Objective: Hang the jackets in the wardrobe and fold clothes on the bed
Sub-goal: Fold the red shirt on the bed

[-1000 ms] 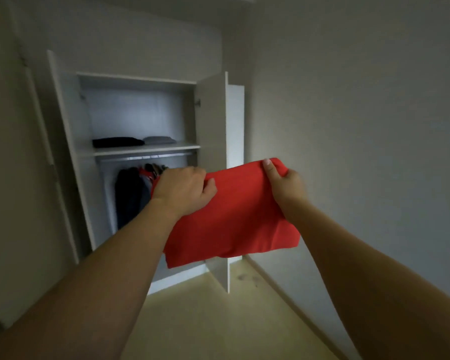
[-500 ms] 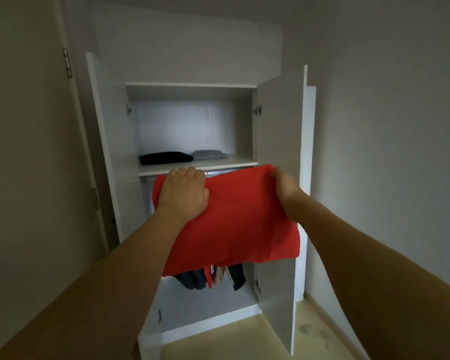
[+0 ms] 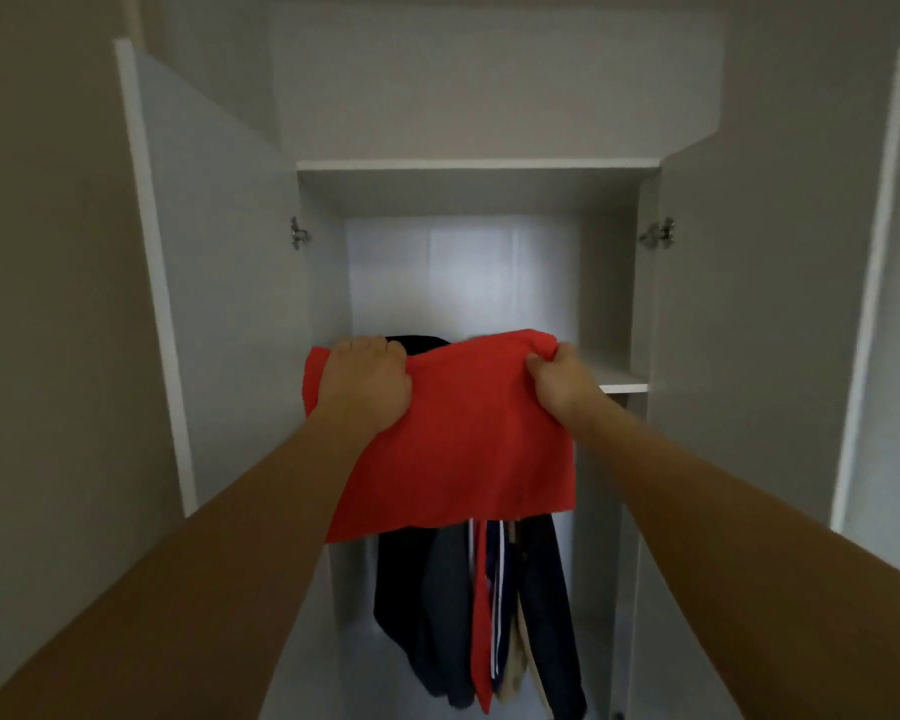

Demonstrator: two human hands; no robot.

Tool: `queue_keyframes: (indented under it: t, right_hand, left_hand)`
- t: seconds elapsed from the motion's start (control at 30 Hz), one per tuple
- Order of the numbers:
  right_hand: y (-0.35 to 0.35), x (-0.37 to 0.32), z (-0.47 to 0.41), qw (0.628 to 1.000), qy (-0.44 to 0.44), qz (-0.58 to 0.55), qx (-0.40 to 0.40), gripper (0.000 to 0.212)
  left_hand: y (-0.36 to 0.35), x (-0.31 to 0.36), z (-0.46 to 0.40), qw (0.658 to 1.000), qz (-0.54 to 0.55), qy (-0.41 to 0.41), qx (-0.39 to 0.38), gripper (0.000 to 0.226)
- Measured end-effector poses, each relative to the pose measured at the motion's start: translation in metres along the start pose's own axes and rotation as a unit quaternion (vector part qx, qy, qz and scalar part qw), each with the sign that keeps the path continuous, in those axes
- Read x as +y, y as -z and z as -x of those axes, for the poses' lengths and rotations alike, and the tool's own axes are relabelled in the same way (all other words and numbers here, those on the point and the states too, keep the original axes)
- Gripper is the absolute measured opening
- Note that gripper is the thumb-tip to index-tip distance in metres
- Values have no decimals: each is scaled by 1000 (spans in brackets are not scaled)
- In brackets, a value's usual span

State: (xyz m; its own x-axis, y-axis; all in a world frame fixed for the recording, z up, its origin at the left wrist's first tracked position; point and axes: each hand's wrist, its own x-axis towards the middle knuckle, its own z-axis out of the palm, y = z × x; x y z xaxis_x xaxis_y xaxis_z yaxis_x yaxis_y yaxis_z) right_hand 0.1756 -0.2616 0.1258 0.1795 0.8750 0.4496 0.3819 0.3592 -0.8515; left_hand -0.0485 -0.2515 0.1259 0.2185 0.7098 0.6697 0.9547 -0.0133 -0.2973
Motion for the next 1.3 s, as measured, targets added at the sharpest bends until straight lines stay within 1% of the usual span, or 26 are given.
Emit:
queue_keyframes:
  t: [0.13,0.2,0.33,0.5,0.6,0.63,0.67,0.7,0.73,0.77,0.8,0.83,0.87,0.9,1.0,1.07,1.17,1.3]
  right_hand:
    - [-59,23,-86,1000,26,4,-10,20]
    - [-90,33,-133,999,40,6,-6,17]
    - [-148,47,-237,997,63,26,35,11]
    - [-212,65,-353,993,70,85,35,16]
    - [-247,93,-411,990,9,140,16,26]
    - [-261,109,-426,983,-15,182,15,32]
    - [-275,128,-438,969,-34,246,19,39]
    - [-290,146,-445,945,-44,325,16,47]
    - [-306,165,-446,916,-38,400,-7,57]
    - [-322,185,-446,890,-21,452,-59,63]
    - [-335,203,-447,870,-7,478,-124,64]
    - [-345,219,-450,853,-5,487,-185,63]
    - [-350,229,-456,843,-12,487,-225,64]
    - [-351,235,-465,840,-21,484,-246,65]
    - [-352,241,-479,835,-33,477,-271,67]
    - [-356,244,-482,838,-29,469,-276,67]
    - [-360,248,-486,843,-28,462,-275,68]
    - [-360,251,-487,846,-37,455,-275,68]
  left_hand:
    - [-65,-37,-77,999,-33,10,14,31]
    - [-99,-56,-121,998,-56,4,26,32]
    - [-163,-88,-216,996,-79,-8,50,34]
    - [-249,-120,-314,994,-105,-23,-4,36]
    - [-309,-122,-353,991,-119,-17,-65,37]
    - [-331,-120,-361,989,-124,-11,-85,38]
    - [-354,-117,-367,987,-116,2,-107,41]
    - [-379,-112,-368,985,-86,25,-144,46]
    - [-403,-104,-363,978,-32,54,-199,53]
    - [-427,-93,-355,960,43,80,-267,59]
    - [-451,-81,-345,933,116,104,-324,62]
    - [-474,-73,-336,912,169,120,-354,64]
    - [-491,-72,-330,903,193,128,-361,67]
    - [-502,-78,-329,904,199,131,-355,71]
    - [-521,-112,-331,907,187,129,-355,77]
    - [-531,-126,-330,911,186,137,-342,77]
    - [-531,-122,-328,909,182,170,-333,75]
    - [-524,-118,-329,915,177,170,-322,72]
